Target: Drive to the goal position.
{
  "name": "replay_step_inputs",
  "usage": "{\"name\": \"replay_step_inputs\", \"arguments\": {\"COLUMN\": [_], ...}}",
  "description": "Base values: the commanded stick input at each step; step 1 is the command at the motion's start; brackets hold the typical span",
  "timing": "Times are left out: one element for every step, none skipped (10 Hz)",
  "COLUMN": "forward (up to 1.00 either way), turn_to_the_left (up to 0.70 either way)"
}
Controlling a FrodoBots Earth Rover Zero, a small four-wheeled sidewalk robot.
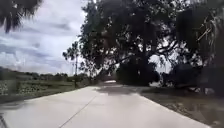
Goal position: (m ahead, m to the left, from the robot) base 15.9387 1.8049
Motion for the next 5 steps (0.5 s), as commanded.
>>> {"name": "replay_step_inputs", "arguments": {"forward": [0.85, 0.85, 0.85, 0.85, 0.85], "turn_to_the_left": [0.0, 0.0, 0.0, 0.0, 0.0]}}
